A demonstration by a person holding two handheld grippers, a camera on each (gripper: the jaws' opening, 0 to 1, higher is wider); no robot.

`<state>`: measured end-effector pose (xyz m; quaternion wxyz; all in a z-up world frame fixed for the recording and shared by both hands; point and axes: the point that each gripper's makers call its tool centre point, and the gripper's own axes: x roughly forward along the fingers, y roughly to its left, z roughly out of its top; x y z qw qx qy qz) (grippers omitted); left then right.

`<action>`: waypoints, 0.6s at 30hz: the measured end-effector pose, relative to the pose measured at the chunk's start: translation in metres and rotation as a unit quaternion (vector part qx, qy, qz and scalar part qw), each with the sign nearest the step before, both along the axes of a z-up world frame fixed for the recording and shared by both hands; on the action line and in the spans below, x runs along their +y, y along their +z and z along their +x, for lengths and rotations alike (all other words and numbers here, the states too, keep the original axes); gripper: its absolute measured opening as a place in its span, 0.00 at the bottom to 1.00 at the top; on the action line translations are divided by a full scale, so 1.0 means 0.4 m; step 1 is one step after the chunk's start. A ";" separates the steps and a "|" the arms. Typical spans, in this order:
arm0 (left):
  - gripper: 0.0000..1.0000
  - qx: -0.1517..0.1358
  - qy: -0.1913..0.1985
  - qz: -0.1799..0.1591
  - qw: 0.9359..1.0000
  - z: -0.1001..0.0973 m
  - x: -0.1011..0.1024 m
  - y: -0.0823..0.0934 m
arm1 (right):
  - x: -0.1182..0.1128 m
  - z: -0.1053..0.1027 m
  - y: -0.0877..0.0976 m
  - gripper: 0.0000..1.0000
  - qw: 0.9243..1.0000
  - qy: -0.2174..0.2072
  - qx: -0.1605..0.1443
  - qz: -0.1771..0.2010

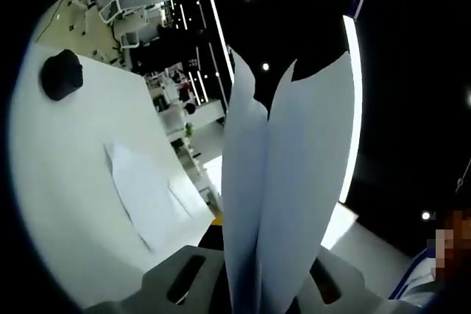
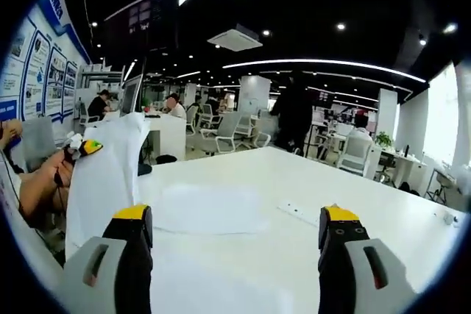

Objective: Organize the stack of printing papers by aligning and flattening the scattered papers on the table

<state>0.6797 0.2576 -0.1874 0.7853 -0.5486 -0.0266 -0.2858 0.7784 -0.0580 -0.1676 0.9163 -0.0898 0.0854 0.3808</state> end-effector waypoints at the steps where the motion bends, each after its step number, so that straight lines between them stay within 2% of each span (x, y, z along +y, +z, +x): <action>1: 0.06 0.000 0.000 0.000 1.000 0.000 0.001 -0.001 | -0.006 -0.002 0.001 0.89 1.000 -0.001 0.002 0.002; 6: 0.06 -0.001 0.000 -0.004 1.000 -0.001 0.010 -0.001 | -0.050 -0.015 -0.001 0.90 1.000 -0.013 0.008 -0.002; 13: 0.06 0.000 -0.001 -0.004 1.000 0.000 0.009 -0.004 | -0.091 -0.041 -0.031 0.90 0.999 -0.020 0.015 -0.040; 18: 0.06 -0.001 -0.001 -0.004 1.000 0.000 0.009 -0.003 | -0.102 -0.054 -0.031 0.90 0.999 -0.020 0.019 -0.031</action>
